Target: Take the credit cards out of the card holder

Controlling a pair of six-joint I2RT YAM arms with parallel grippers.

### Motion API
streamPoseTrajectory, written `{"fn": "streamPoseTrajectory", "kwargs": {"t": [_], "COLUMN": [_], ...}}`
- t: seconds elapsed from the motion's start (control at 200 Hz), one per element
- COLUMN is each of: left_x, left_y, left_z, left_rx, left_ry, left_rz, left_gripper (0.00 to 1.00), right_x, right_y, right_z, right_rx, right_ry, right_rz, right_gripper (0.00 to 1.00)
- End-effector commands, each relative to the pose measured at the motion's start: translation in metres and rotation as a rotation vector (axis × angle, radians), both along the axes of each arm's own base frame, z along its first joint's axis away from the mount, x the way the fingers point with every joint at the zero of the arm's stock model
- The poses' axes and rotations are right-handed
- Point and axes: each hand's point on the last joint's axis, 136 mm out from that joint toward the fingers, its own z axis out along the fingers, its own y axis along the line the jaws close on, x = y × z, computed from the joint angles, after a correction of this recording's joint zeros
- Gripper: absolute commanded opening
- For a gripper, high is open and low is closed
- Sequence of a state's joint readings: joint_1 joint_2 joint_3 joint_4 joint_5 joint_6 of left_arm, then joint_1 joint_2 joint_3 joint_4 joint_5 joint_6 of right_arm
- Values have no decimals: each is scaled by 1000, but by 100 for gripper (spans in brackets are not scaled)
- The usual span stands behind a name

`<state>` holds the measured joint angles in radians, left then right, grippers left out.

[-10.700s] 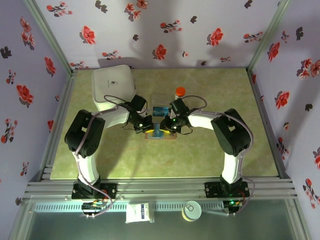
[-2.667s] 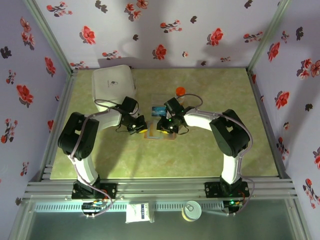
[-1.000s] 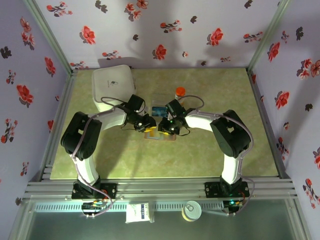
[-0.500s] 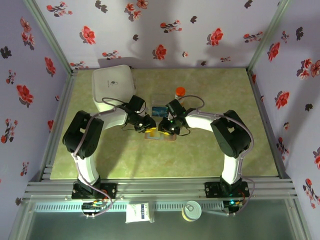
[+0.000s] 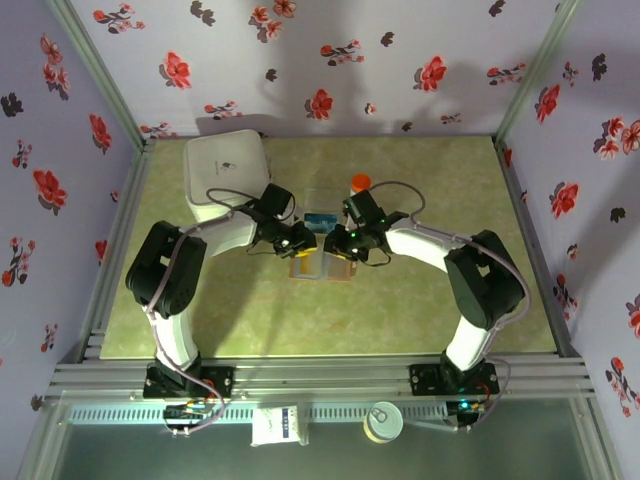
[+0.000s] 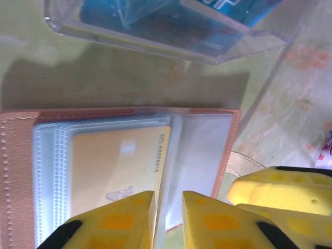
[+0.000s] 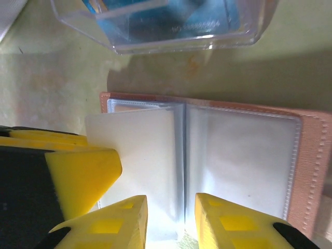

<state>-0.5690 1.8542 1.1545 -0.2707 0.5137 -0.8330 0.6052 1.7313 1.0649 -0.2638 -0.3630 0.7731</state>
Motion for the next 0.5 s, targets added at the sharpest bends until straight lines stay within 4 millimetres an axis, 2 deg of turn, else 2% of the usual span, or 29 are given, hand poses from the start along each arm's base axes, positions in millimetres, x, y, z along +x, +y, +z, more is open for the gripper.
{"fn": "streamPoseTrajectory", "kwargs": {"t": [0.0,0.495], "left_x": [-4,-6], "left_y": [-12,-41], "left_z": [10,0], "left_rx": [-22,-26], "left_ry": [14,35], "left_rz": [-25,-69], "left_gripper": [19,20], "right_x": [0,-4], "right_y": [-18,-49], "right_z": [5,17], "right_rx": [-37,-50], "right_ry": [-25,-58], "right_rz": [-18,-62], "right_gripper": [30,31]}}
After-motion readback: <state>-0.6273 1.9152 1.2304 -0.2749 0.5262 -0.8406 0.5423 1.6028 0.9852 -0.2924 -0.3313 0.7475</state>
